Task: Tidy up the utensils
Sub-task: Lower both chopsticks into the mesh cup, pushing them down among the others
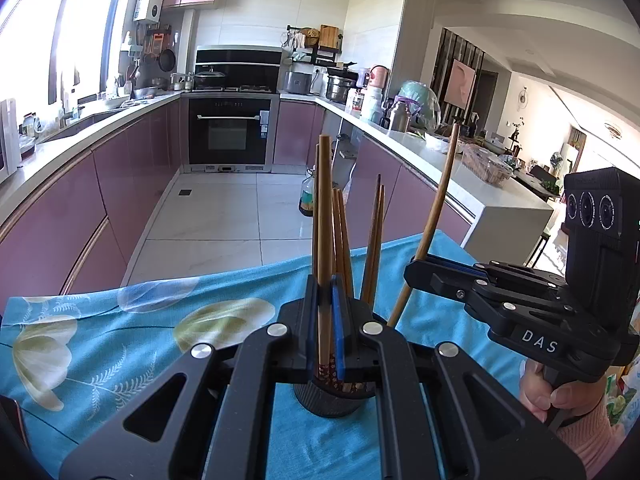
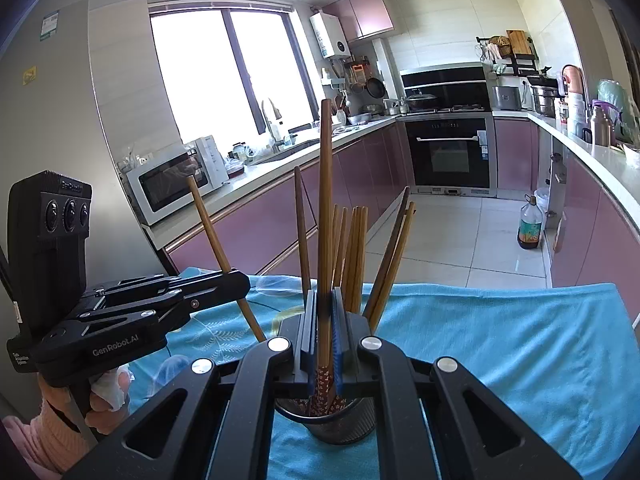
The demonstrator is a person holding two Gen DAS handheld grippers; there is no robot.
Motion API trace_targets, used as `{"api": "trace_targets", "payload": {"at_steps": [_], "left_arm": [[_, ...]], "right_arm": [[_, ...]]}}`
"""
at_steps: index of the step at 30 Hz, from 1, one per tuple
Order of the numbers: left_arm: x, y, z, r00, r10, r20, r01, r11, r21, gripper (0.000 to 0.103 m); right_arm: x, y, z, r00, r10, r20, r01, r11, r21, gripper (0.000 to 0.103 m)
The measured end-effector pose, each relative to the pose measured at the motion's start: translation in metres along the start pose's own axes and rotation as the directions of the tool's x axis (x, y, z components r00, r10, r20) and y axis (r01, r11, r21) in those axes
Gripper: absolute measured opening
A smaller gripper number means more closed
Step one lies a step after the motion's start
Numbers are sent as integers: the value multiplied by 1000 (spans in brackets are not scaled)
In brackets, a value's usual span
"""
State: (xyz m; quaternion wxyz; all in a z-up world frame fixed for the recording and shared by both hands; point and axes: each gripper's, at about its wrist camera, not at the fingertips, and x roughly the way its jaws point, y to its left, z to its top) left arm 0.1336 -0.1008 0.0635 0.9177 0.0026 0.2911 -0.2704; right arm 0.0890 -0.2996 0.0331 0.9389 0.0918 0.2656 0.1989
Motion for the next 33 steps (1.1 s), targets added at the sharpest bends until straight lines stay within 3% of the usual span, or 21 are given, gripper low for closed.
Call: {"api": "trace_targets", "payload": {"at_steps": [33], "left_arm": [[26, 9, -11, 998, 16, -61, -15, 1000, 10, 7]], "right_arm": [[25, -3, -11, 998, -1, -67, 2, 1000, 13, 6]]}}
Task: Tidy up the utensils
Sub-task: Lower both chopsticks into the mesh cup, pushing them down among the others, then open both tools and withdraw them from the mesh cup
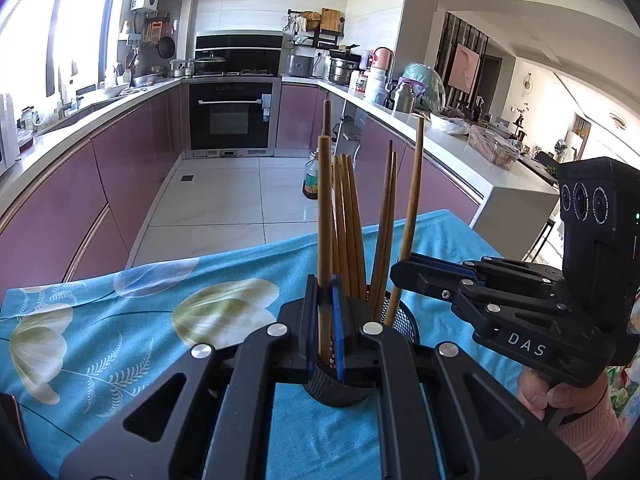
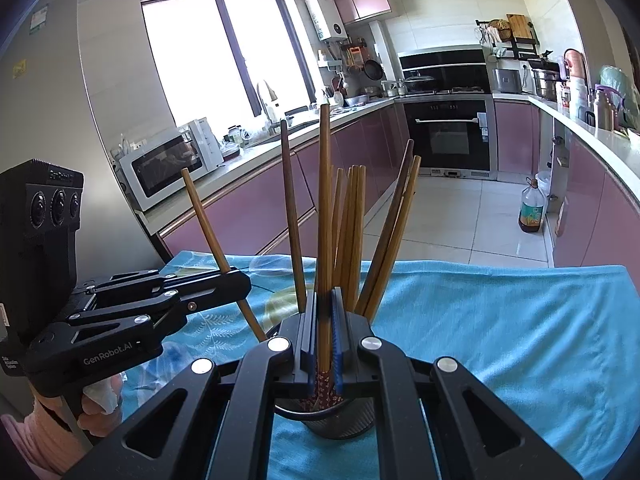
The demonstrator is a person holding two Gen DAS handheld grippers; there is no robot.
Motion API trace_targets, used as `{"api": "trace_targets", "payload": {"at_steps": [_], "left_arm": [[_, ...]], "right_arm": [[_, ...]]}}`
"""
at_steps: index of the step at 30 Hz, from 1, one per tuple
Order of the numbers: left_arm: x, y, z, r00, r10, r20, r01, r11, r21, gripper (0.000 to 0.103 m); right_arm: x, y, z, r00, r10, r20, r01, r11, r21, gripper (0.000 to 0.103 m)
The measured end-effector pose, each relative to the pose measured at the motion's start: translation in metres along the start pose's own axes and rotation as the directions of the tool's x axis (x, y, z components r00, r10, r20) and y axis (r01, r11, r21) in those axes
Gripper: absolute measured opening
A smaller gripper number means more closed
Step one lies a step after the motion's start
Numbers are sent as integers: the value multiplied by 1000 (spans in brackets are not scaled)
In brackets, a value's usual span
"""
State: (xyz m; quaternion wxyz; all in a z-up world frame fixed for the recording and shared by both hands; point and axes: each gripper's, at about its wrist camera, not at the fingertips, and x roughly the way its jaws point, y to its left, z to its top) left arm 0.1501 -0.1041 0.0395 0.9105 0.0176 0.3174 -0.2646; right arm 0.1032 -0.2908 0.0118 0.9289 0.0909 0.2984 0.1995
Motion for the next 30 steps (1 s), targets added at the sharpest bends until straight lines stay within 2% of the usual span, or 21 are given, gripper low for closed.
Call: {"api": "trace_targets", "payload": {"at_steps": [20, 30], "left_arm": [[16, 3, 4, 1000, 14, -19, -14, 1000, 14, 7], [31, 9, 4, 999, -8, -52, 8, 1000, 2, 8]], "right_arm": [[7, -7, -6, 1000, -6, -20, 6, 1000, 7, 6], [10, -8, -2, 1000, -7, -24, 7, 1000, 8, 8]]}}
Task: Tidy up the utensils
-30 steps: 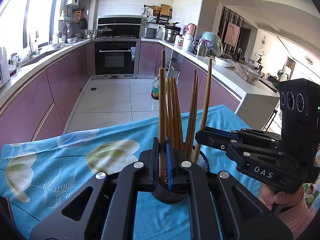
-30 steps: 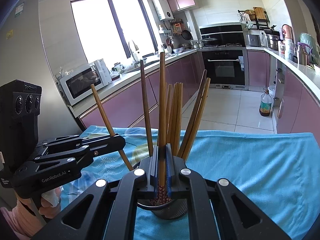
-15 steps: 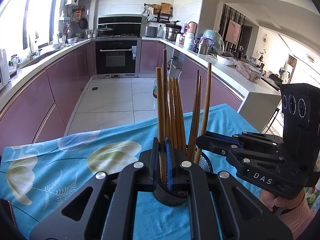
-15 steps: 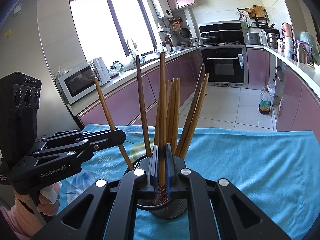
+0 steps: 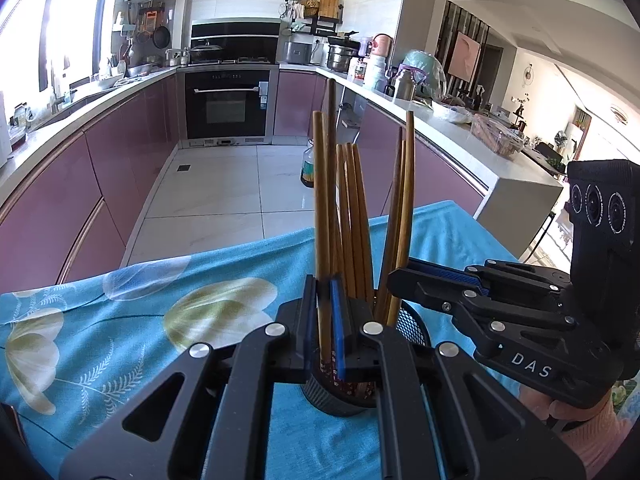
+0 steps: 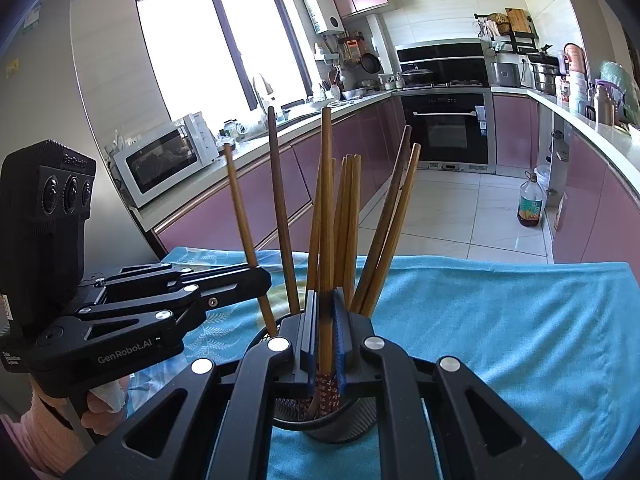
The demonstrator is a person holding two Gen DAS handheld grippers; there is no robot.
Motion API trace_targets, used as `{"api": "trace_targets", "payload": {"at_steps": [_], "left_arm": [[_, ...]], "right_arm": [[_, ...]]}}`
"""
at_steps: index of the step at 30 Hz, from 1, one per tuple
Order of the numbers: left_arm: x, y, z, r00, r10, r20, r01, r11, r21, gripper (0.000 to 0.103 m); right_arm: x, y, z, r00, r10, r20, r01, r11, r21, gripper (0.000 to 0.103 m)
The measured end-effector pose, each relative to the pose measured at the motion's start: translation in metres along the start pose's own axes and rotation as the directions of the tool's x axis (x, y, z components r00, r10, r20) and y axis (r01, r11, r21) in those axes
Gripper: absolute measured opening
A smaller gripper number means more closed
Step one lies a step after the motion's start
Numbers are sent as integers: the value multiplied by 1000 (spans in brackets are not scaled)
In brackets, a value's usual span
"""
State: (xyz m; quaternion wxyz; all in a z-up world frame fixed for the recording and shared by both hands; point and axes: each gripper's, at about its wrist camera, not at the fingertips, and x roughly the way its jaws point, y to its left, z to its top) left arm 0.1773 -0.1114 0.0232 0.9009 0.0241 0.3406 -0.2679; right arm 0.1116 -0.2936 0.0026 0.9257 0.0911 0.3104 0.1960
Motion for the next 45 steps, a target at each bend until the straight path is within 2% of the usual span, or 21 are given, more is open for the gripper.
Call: {"api": "trace_targets", "payload": {"at_steps": [6, 8, 11, 12, 18, 19, 21, 22, 23, 26, 30, 34, 38, 40, 45], "left_arm": [[0, 4, -8, 1000, 1, 1, -1, 1000, -6, 11], [-2, 6, -12, 1000, -1, 8, 1, 1000, -15, 20], [-7, 8, -18, 1000, 15, 20, -15, 1000, -27, 23], [-10, 10, -21, 1000, 18, 24, -17, 999, -33, 27], [-25, 19, -42, 997, 47, 59, -43, 997, -57, 44], [-29, 19, -46, 996, 56, 69, -52, 997, -58, 49], [-38, 19, -53, 993, 74, 96, -69, 996, -60, 59], [-42, 19, -57, 990, 89, 111, -82, 995, -61, 69], [-47, 18, -60, 986, 109, 126, -102, 993, -60, 78], [-60, 16, -70, 973, 164, 162, -158, 986, -52, 94], [-76, 17, -86, 949, 233, 212, -221, 972, -78, 97], [-92, 24, -99, 925, 286, 252, -263, 957, -122, 97], [-109, 24, -114, 893, 337, 300, -309, 941, -138, 97], [-117, 24, -120, 883, 345, 317, -316, 938, -141, 97], [-135, 20, -134, 858, 373, 354, -340, 928, -155, 97]], "right_arm": [[-2, 1, -1, 1000, -4, -2, 4, 1000, 1, 18], [-4, 2, -1, 1000, -16, 6, 17, 1000, -8, 24], [-8, 3, -2, 1000, -28, 12, 28, 999, -17, 29], [-9, 3, -3, 999, -36, 14, 36, 999, -17, 34], [-20, 4, -12, 998, -62, 31, 63, 998, -28, 43], [-23, 5, -13, 997, -72, 36, 73, 997, -34, 45], [-29, 10, -18, 995, -90, 53, 93, 994, -50, 58], [-32, 12, -20, 993, -101, 63, 104, 993, -58, 61], [-36, 15, -23, 991, -114, 75, 120, 990, -70, 66], [-45, 23, -31, 981, -157, 114, 169, 981, -100, 84], [-52, 32, -47, 968, -194, 159, 214, 969, -124, 96], [-58, 42, -64, 955, -214, 206, 246, 959, -143, 96], [-62, 51, -77, 943, -226, 243, 265, 953, -146, 96], [-65, 56, -82, 931, -242, 275, 292, 943, -159, 96], [-73, 63, -85, 925, -217, 311, 272, 951, -146, 96]]}}
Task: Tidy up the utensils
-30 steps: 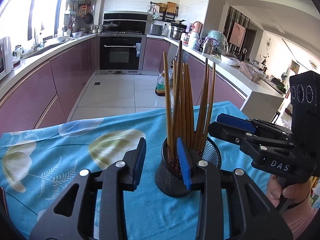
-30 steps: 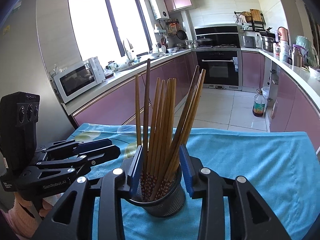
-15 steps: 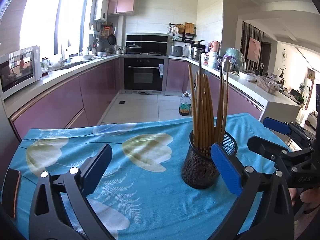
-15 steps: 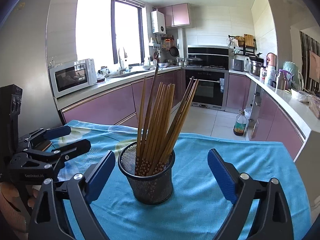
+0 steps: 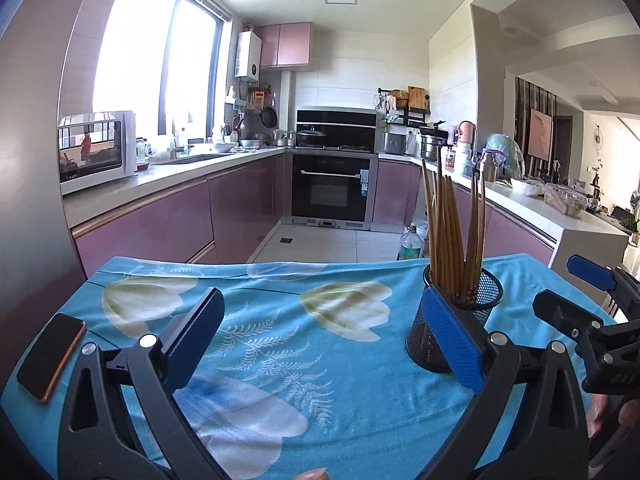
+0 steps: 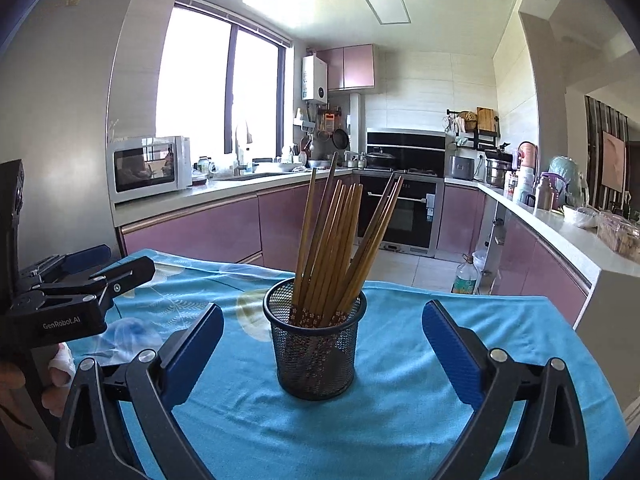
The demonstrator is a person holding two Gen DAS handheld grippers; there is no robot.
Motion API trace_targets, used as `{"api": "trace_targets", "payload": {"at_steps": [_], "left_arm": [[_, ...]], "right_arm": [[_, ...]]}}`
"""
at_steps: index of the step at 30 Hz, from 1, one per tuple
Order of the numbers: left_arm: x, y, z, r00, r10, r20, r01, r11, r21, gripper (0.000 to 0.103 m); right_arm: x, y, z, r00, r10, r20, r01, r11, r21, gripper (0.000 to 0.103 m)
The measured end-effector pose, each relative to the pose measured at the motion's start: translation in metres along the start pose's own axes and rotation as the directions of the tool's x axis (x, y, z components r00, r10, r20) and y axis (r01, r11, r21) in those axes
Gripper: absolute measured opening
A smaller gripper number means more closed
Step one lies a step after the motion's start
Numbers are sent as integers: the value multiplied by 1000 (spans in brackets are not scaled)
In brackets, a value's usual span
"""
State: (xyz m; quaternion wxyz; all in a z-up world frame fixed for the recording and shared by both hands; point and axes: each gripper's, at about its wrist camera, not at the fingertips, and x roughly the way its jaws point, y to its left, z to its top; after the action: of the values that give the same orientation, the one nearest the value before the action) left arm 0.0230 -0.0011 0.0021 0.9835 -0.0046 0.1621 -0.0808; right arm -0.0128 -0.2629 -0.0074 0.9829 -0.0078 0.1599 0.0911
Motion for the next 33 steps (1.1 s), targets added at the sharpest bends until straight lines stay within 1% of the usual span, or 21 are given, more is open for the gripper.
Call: {"api": "trace_targets", "payload": {"at_steps": [3, 10, 14, 33], "left_arm": [[-10, 2, -2, 1000, 11, 25, -11, 1000, 2, 97], [-32, 2, -1, 997, 11, 77, -11, 1000, -4, 97], [-39, -2, -2, 996, 14, 93, -14, 1000, -1, 97], [-49, -4, -4, 993, 16, 114, -15, 1000, -2, 97]], "right_arm": [[-8, 2, 0, 1000, -7, 28, 7, 1000, 10, 96], [-15, 7, -2, 999, -10, 39, 9, 1000, 18, 96], [-17, 4, -4, 999, -14, 45, 13, 1000, 27, 96], [-29, 3, -5, 997, -20, 72, 17, 999, 34, 96]]}}
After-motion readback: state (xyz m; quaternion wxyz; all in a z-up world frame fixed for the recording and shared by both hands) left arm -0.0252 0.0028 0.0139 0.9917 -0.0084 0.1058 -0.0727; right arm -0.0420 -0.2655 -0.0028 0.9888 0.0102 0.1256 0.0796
